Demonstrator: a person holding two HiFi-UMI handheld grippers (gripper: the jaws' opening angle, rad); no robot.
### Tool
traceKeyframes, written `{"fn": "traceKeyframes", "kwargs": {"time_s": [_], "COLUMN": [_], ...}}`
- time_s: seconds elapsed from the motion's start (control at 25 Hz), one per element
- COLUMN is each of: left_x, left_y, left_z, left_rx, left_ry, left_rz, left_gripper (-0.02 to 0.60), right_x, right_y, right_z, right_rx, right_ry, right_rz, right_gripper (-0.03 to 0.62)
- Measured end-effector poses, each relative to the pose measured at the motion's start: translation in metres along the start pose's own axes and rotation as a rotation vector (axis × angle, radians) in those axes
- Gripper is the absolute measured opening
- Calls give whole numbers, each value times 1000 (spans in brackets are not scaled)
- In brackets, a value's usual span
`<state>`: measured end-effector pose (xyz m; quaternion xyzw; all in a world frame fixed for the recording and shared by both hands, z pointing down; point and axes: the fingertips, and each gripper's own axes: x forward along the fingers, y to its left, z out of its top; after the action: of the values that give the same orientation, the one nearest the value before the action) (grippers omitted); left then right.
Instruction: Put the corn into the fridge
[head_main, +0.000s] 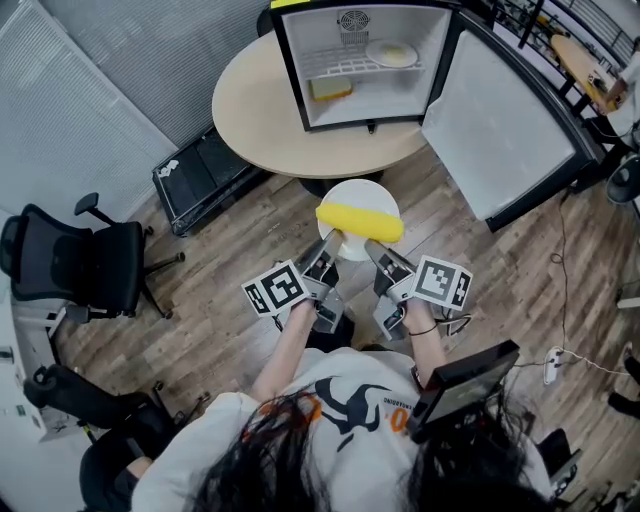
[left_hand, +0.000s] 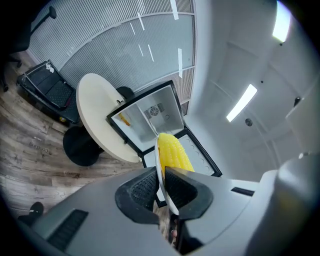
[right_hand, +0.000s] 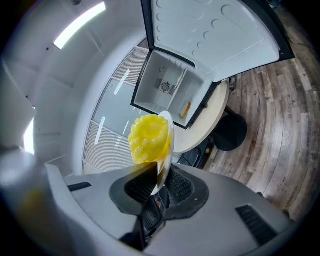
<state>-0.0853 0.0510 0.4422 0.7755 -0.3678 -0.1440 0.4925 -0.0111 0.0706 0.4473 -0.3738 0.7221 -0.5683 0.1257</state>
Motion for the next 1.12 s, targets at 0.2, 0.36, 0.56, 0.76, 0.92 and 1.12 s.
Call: {"fn": "traceKeyframes", "kwargs": {"time_s": [0.2,0.36,0.56,0.76,0.92,1.12], "left_x": [21,38,52,60,66,81], "left_y": [10,20,33,44,52,53], "left_z": [32,52,76,96,99,102], "left_rx": [1,-3,2,6,-13,-15], "left_ry": [22,47,70,87,109,133], "left_rz": [-20,-38,-59,-70,-71,-76], "left_gripper": [40,40,40,40,40,40], "right_x": [29,51,77,98,106,109], "right_y": [4,3,5,7,2,-3], "right_z": [21,37,50,56,60,72], "right_rx": [0,0,-1,0,7,20], "right_ry": [-24,-49,-77,-95,-99,-114], "right_rz": [-15,-32,-43,-50,-73,-85], "right_gripper": [48,48,48,48,48,48]}}
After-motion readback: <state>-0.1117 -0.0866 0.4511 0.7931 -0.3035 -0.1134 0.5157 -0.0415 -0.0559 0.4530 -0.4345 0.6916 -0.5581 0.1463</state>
